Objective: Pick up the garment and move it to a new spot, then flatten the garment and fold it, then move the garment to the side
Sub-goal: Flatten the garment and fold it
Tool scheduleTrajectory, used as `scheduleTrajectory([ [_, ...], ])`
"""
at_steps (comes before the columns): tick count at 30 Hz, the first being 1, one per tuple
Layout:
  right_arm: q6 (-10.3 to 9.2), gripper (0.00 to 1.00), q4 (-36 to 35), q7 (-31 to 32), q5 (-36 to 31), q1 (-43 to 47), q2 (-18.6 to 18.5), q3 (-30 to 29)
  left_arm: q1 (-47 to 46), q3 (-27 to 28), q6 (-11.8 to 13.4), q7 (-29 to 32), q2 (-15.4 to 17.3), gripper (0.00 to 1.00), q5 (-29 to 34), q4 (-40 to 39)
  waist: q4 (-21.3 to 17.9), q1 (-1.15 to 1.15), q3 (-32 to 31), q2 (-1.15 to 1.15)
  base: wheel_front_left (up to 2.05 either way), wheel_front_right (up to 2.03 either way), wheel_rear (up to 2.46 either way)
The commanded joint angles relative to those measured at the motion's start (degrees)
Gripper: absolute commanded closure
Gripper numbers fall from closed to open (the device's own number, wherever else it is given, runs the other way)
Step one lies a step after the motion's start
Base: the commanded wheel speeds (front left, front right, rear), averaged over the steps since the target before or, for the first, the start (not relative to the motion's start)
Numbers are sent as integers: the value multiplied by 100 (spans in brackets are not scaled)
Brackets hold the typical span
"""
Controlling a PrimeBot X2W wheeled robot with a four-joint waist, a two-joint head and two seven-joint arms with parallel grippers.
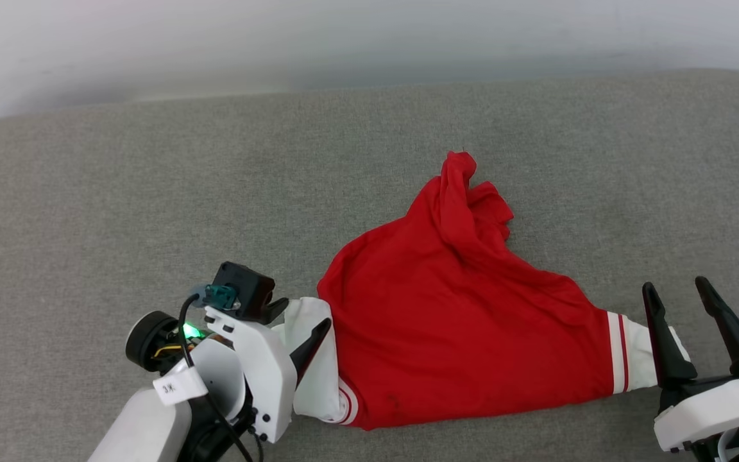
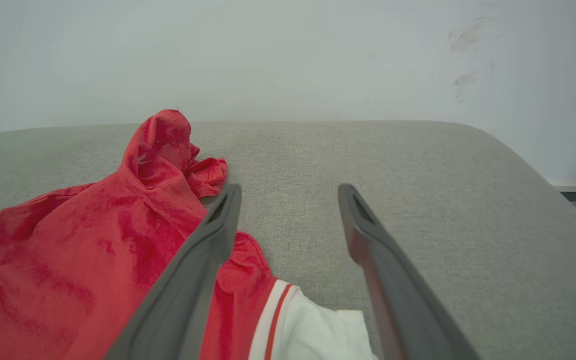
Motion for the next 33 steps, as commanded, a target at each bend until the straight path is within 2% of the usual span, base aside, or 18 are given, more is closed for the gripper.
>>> scheduleTrajectory([
  [1, -2, 0, 34, 0, -47, -65, 34, 15, -79, -26, -17, 97, 85, 0, -59, 27, -29, 0, 78, 0, 0, 0, 0],
  [6, -2, 0, 145, -63, -94, -149, 83, 41, -291, -198, -31, 323, 310, 0, 54, 163, -54, 0, 252, 0, 0, 0, 0],
  [13, -2, 0, 227, -125, -122, -233, 125, 96, -460, -410, -40, 400, 255, 0, 6, 411, -49, 0, 395, 0, 0, 0, 0],
  [14, -2, 0, 235, -126, -120, -247, 125, 107, -496, -467, -42, 379, 240, 60, -21, 424, -42, 0, 407, 0, 0, 0, 0],
  [15, -2, 0, 249, -102, -100, -261, 119, 129, -556, -456, -41, 277, 184, 100, -64, 421, -34, 0, 418, 0, 0, 0, 0],
  [23, -3, 0, 402, 109, -101, -172, 4, 195, -577, -147, 107, -737, 59, 100, -46, 417, 168, 0, 272, 0, 0, 0, 0],
  [29, -3, 0, 376, 235, -84, -70, -41, 137, -204, 410, 536, -1549, 109, 100, -30, 173, 439, 0, 50, 0, 0, 0, 0],
  [33, -2, 0, 385, 296, -63, 15, -25, 127, 441, 740, 854, -1814, 94, 100, -190, 59, 593, 0, -102, 0, 0, 0, 0],
])
